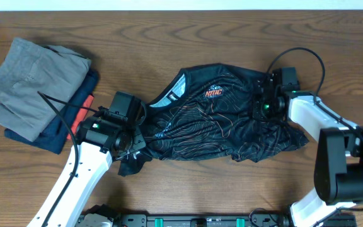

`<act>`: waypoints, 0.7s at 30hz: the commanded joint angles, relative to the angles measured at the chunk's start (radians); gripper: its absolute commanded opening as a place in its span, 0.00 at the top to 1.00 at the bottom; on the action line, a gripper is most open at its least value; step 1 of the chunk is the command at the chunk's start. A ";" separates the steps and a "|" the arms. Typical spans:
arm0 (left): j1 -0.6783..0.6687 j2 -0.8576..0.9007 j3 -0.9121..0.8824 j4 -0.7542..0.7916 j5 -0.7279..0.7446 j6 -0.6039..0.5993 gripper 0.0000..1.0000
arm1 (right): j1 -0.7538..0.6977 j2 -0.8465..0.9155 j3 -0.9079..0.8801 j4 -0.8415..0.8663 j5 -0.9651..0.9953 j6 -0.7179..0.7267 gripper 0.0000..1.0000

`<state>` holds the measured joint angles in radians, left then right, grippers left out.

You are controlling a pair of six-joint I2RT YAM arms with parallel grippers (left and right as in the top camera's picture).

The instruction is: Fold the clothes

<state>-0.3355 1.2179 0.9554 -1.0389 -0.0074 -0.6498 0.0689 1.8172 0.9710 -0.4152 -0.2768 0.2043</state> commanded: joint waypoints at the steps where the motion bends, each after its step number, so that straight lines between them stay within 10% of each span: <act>1: 0.005 0.003 -0.003 0.005 -0.020 0.013 0.94 | 0.005 0.004 0.040 0.052 -0.042 0.011 0.99; 10: 0.005 0.003 -0.003 0.054 -0.021 0.013 0.94 | 0.004 -0.030 0.536 0.282 0.063 0.000 0.98; 11: 0.005 0.003 -0.003 0.058 -0.021 0.013 0.94 | 0.003 -0.024 0.572 0.264 0.073 -0.001 0.89; 15: 0.005 0.003 -0.003 0.061 -0.032 0.013 0.94 | 0.001 -0.018 0.600 0.098 0.083 -0.027 0.01; 21: 0.005 0.003 -0.003 0.069 -0.036 0.013 0.94 | -0.018 -0.018 0.590 -0.459 0.420 -0.003 0.01</act>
<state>-0.3355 1.2179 0.9550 -0.9703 -0.0113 -0.6498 0.0677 1.7813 1.5772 -0.7654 -0.0776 0.1825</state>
